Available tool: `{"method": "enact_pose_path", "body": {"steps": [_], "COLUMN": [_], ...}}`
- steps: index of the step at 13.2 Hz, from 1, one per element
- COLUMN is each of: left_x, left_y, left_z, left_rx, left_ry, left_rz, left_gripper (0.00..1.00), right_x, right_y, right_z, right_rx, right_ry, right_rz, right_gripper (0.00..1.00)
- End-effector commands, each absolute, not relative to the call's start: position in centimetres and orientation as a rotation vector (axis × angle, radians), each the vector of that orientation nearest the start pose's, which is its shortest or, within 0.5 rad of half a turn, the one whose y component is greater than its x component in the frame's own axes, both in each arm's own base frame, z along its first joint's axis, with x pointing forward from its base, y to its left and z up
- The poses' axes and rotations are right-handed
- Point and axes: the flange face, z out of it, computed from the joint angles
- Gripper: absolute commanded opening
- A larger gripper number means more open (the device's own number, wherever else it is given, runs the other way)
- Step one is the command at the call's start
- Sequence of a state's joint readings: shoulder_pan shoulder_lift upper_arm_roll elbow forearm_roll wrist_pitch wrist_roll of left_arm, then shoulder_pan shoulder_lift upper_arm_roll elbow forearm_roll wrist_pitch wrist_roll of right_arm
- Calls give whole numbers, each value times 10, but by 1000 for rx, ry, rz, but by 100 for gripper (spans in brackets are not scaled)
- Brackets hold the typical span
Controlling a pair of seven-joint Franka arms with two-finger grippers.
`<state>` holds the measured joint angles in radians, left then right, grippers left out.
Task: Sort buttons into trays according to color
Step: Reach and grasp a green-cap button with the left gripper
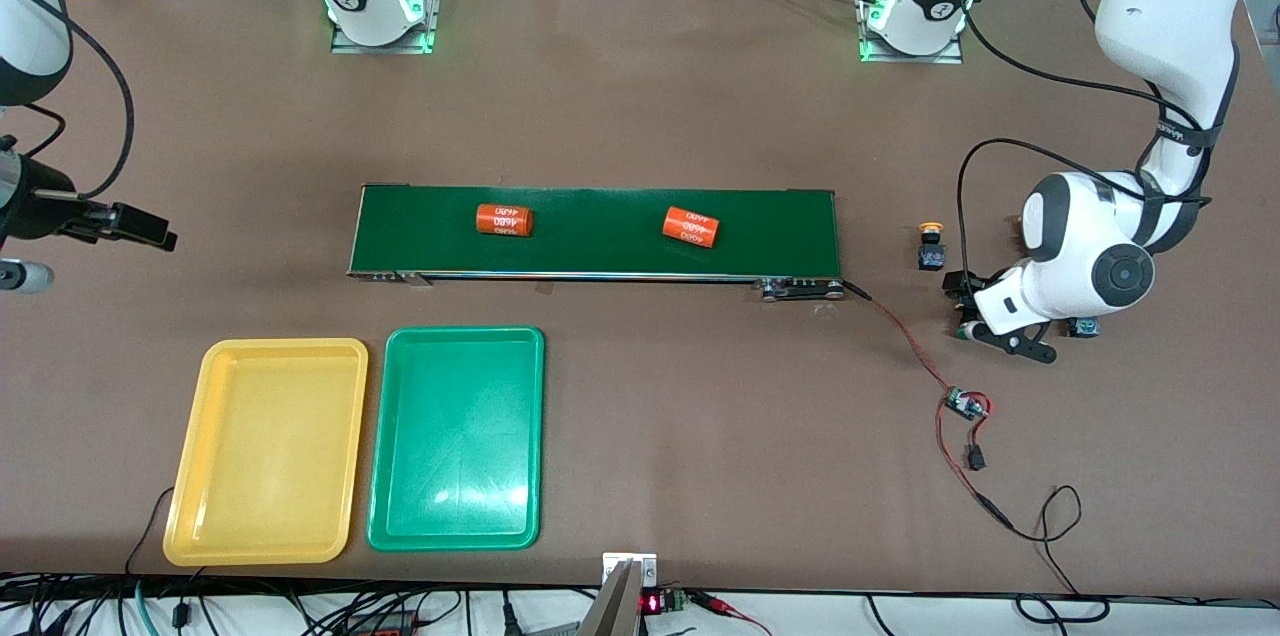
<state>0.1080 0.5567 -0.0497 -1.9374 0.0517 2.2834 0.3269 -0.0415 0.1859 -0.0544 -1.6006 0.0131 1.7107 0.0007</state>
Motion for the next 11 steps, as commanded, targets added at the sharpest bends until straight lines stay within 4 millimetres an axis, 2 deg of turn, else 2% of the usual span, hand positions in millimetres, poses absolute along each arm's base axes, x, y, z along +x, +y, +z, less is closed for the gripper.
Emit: {"method": "enact_pose_path", "body": {"steps": [1, 5, 6, 7, 9, 10, 11], "left_x": [601, 601, 602, 606, 614, 613, 611], "left_y": [48, 47, 47, 46, 22, -9, -28], "left_z": [174, 178, 184, 198, 235, 255, 267], "left_rx": [-3130, -3124, -3123, -3120, -3122, -3132, -3142], "left_ry": [466, 542, 544, 548, 591, 637, 610], "left_rz": [323, 329, 317, 284, 248, 256, 255], "left_gripper": [89, 15, 3, 0, 0, 0, 0], "right_x": [580, 563, 555, 545, 531, 526, 522], "right_y": [-56, -52, -50, -48, -47, -46, -45], "right_z": [509, 502, 495, 491, 481, 480, 475], "right_rx": [-3110, -3110, -3109, -3111, -3111, -3110, -3110], "right_ry": [144, 145, 149, 159, 164, 164, 162], "right_rz": [155, 122, 120, 73, 6, 1, 6], "right_gripper": [100, 100, 100, 100, 100, 100, 100]}}
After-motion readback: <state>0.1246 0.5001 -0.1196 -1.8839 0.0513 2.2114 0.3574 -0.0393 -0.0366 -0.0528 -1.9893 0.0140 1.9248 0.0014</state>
